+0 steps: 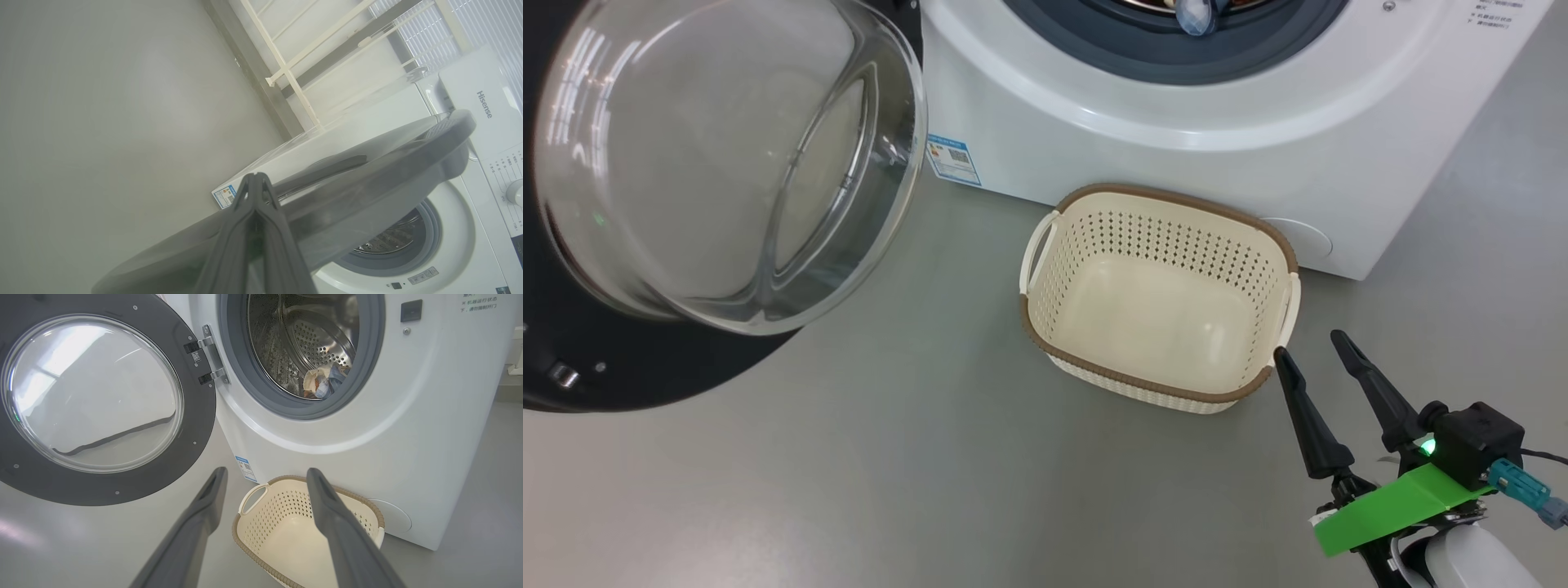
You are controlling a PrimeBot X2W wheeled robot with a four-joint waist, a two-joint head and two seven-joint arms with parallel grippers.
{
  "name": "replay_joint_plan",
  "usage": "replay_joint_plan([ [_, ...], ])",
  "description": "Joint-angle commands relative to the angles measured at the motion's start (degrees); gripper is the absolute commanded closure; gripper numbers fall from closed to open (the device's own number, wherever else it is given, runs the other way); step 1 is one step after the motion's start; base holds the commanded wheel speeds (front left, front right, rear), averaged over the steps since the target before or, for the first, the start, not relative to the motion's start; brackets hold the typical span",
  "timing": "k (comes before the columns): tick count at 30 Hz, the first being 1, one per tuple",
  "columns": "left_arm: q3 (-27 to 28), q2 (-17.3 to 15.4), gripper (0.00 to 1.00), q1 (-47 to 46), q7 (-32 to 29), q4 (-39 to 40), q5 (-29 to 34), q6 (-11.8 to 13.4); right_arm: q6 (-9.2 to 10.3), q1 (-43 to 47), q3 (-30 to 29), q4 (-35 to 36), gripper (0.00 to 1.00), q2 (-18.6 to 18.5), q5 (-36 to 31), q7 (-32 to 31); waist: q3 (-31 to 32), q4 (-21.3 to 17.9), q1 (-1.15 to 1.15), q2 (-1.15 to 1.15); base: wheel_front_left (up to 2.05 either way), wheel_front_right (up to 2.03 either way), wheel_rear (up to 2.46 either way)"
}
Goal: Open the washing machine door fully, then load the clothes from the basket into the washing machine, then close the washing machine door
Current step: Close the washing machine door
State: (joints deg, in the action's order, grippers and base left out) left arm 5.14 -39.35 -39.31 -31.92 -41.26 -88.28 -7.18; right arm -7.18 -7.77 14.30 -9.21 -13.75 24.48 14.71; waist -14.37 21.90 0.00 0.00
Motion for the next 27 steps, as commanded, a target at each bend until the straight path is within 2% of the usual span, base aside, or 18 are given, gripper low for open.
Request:
replay_joint_plan([
  [1,-0.3,-1.9,1.0,0.7,-2.1,2.6,-0.6,-0.3,-0.31,-0.1,0.7,1.2,0.0,0.2,-0.4,0.3,0.6,0.1,0.0,0.0,0.0,0.0,0.0],
  [27,-4.9,-2.3,1.0,5.3,-18.0,20.3,-4.1,-0.3,-0.31,2.9,-0.6,1.3,0.0,1.6,0.0,0.3,6.1,0.0,0.0,0.0,0.0,0.0,0.0],
])
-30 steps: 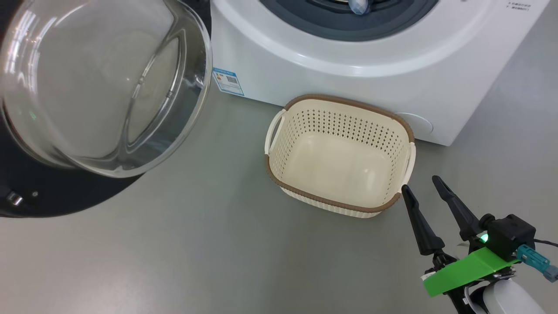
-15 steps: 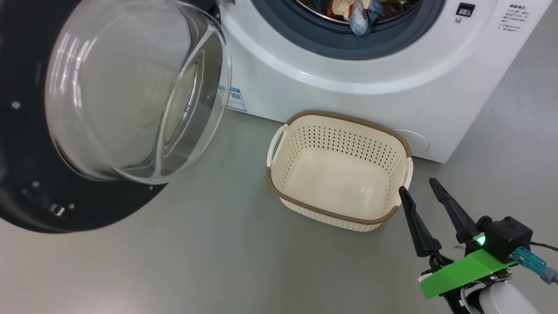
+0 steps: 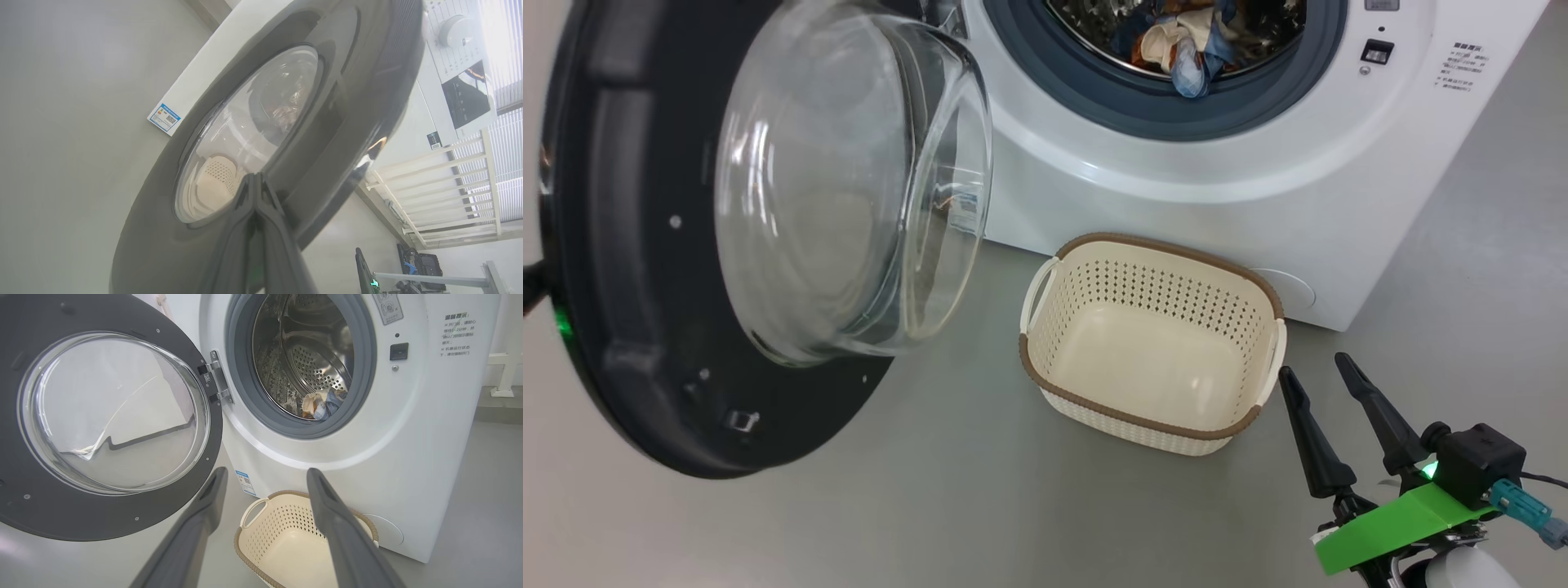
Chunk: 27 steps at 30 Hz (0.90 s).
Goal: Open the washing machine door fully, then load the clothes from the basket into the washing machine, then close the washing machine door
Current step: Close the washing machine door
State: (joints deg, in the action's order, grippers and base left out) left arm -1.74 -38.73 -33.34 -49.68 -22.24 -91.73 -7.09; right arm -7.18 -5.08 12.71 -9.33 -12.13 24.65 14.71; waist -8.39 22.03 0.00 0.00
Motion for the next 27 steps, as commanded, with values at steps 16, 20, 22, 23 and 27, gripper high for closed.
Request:
replay_joint_plan([
  [16,-1.4,3.0,1.0,0.4,-5.5,16.1,-0.8,-0.4,-0.31,0.7,0.3,1.7,0.0,0.6,-0.2,0.3,1.4,-4.6,0.0,0.0,0.0,0.0,0.0],
  [20,-2.9,5.0,1.0,0.2,-6.0,18.9,0.0,-0.4,-0.31,0.3,0.0,1.8,0.0,0.6,-0.3,0.3,0.8,-6.5,0.0,0.0,0.0,0.0,0.0],
  [22,-3.6,5.8,1.0,0.0,-5.8,20.0,0.7,-0.4,-0.31,0.1,-0.2,1.9,0.0,0.8,-0.4,0.3,0.5,-7.6,0.0,0.0,0.0,0.0,0.0],
  [23,-3.9,6.2,1.0,-0.2,-5.5,20.5,1.3,-0.4,-0.31,0.0,-0.2,1.9,0.0,0.8,-0.5,0.3,0.3,-8.2,0.0,0.0,0.0,0.0,0.0],
  [27,-5.2,7.6,1.0,-1.3,-4.4,21.3,2.6,-0.4,-0.31,-0.5,-0.5,2.1,0.0,1.3,-0.6,0.3,-0.5,-10.8,0.0,0.0,0.0,0.0,0.0],
])
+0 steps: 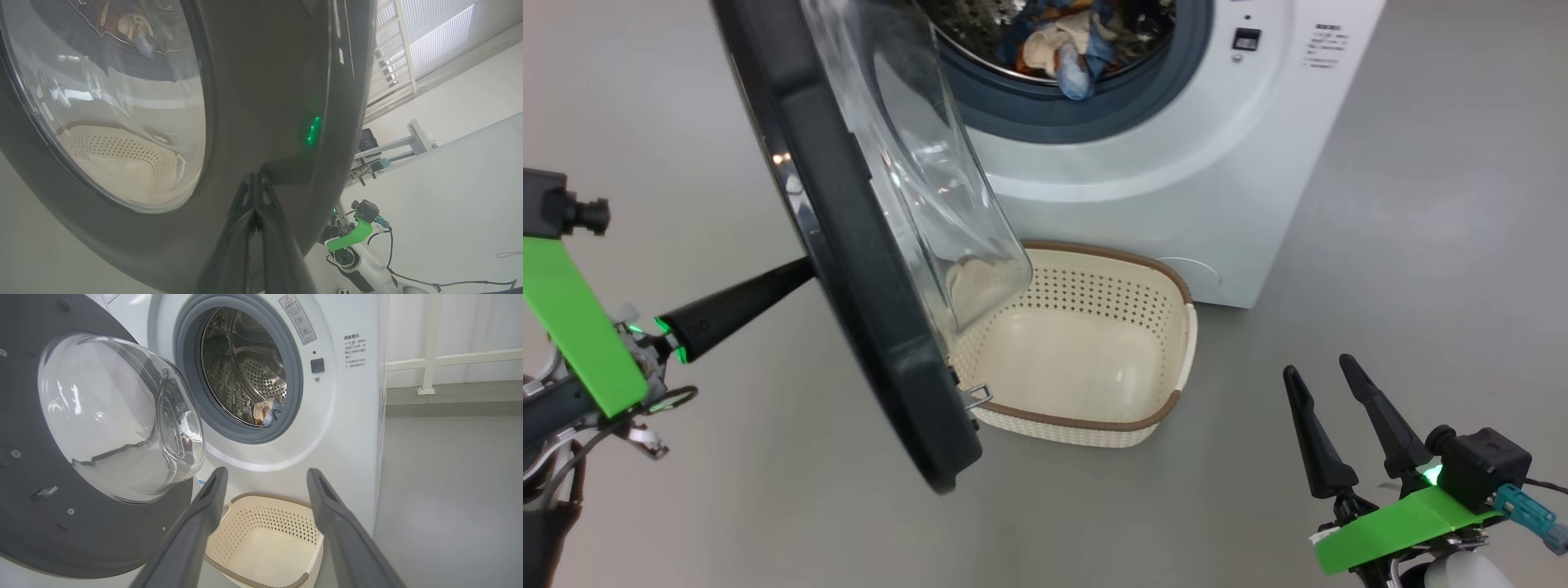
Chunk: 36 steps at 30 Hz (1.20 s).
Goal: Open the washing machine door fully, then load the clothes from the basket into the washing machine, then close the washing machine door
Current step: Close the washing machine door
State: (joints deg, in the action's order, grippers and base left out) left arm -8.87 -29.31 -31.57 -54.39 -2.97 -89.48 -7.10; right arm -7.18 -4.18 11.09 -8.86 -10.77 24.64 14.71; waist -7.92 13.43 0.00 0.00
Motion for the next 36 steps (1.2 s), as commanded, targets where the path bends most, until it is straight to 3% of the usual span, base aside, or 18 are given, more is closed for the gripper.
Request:
replay_joint_plan([
  [1,1.6,-1.5,1.0,-3.3,0.5,2.3,0.7,-0.4,-0.31,-1.5,1.0,1.6,0.0,0.1,-0.6,0.3,-1.1,-3.0,0.0,0.0,0.0,0.0,0.0],
  [11,0.2,-1.2,1.0,-6.0,4.1,1.8,3.6,-0.4,-0.31,-2.4,0.0,2.2,0.0,1.7,-0.8,0.3,-3.1,-10.4,0.0,0.0,0.0,0.0,0.0],
  [21,-1.6,-3.2,1.0,-10.7,10.9,-1.6,7.6,-0.4,-0.31,-3.8,-1.5,2.8,0.0,3.5,-1.0,0.3,-6.3,-17.6,0.0,0.0,0.0,0.0,0.0],
  [28,-4.0,-3.8,1.0,-11.9,13.4,-3.4,6.6,-0.4,-0.31,-3.7,-1.9,2.5,0.0,4.0,-1.1,0.3,-6.0,-18.5,0.0,0.0,0.0,0.0,0.0],
  [36,-5.0,-5.2,1.0,-10.1,15.4,-3.0,4.9,-0.4,-0.31,-3.3,-2.4,2.4,0.0,3.9,-1.2,0.3,-4.8,-16.9,0.0,0.0,0.0,0.0,0.0],
])
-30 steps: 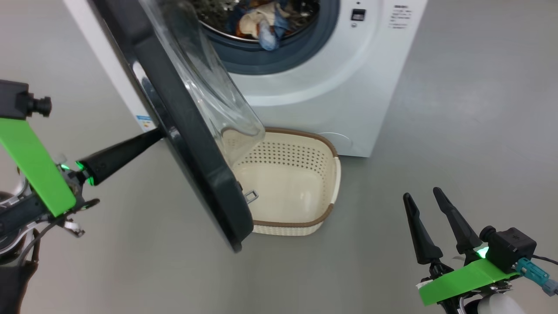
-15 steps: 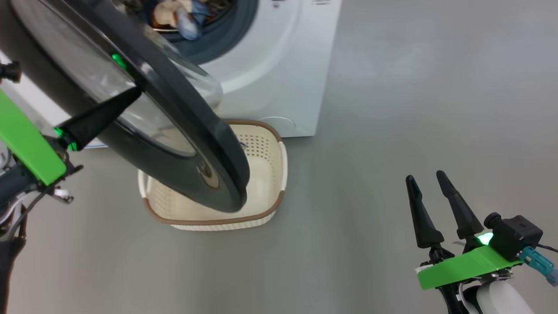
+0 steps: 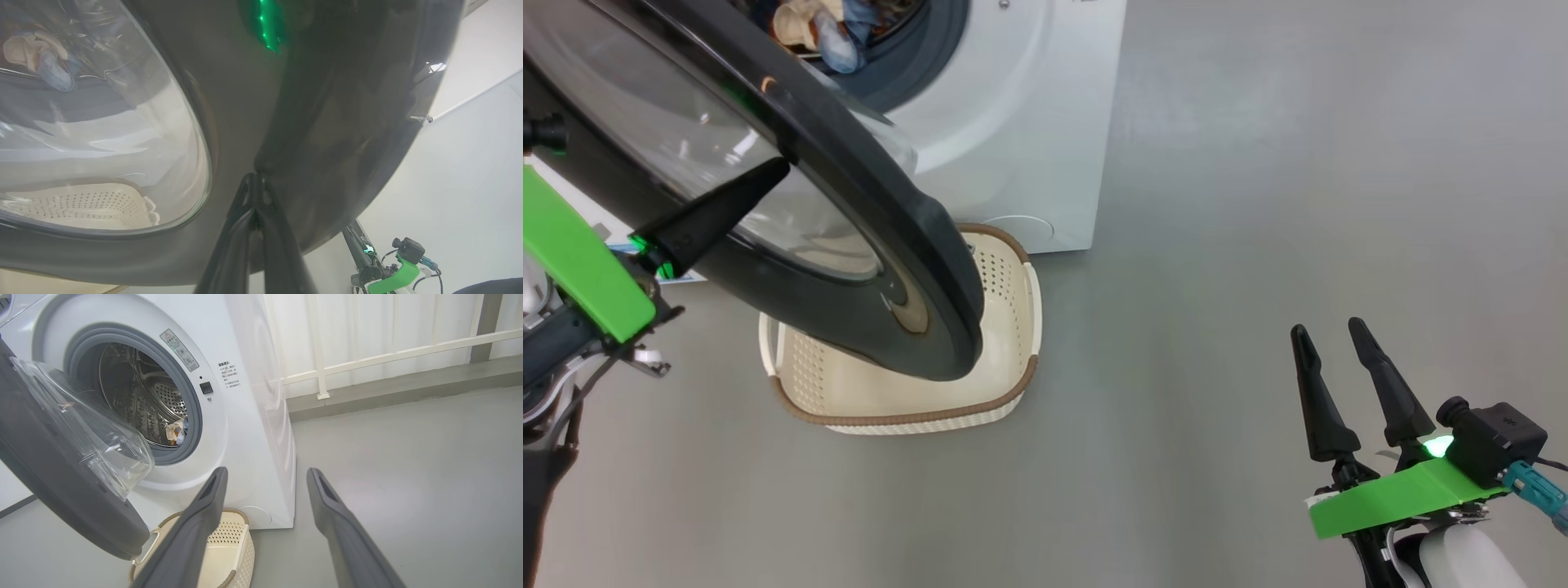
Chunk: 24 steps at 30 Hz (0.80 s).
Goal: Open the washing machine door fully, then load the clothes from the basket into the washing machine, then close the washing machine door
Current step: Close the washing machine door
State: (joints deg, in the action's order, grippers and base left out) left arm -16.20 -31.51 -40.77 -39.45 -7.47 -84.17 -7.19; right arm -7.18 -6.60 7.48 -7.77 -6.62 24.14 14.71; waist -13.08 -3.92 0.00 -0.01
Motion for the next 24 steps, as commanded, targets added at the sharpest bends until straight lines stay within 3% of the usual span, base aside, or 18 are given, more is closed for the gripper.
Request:
replay_joint_plan([
  [1,2.3,-3.1,1.0,-0.5,0.8,1.5,-0.6,-0.3,-0.31,-0.8,1.2,1.3,0.0,-0.3,-0.7,0.3,0.5,0.8,0.0,0.01,0.0,0.0,0.0],
  [14,2.1,-4.5,1.0,9.9,7.3,3.1,-2.1,-0.3,-0.31,0.3,1.3,1.1,0.0,-1.0,-0.6,0.3,2.7,4.1,0.0,0.01,0.0,0.0,0.0],
  [17,2.1,-4.4,0.96,11.9,8.9,3.1,-2.1,-0.3,-0.31,0.5,1.3,1.1,0.0,-1.2,-0.5,0.3,3.1,4.5,0.0,0.01,0.0,0.0,0.0],
  [18,2.0,-4.4,0.94,13.0,9.7,3.2,-2.0,-0.3,-0.31,0.7,1.2,1.1,0.0,-1.2,-0.5,0.3,3.3,4.7,0.0,0.01,0.0,0.0,0.0],
  [19,1.9,-4.4,0.85,15.0,11.8,3.3,-1.5,-0.3,-0.31,0.9,1.2,1.1,0.0,-1.4,-0.4,0.3,3.5,5.0,0.0,0.01,0.0,0.0,0.0],
  [22,1.9,-4.1,0.79,16.9,14.2,3.2,-1.2,-0.3,-0.31,1.2,1.2,1.1,0.0,-1.5,-0.4,0.3,3.8,5.3,0.0,0.01,0.0,0.0,0.0],
  [24,1.8,-3.6,0.67,19.6,17.9,3.1,-1.1,-0.3,-0.31,1.5,1.0,1.2,0.0,-1.5,-0.4,0.3,4.2,5.7,0.0,0.01,0.0,0.0,0.0],
])
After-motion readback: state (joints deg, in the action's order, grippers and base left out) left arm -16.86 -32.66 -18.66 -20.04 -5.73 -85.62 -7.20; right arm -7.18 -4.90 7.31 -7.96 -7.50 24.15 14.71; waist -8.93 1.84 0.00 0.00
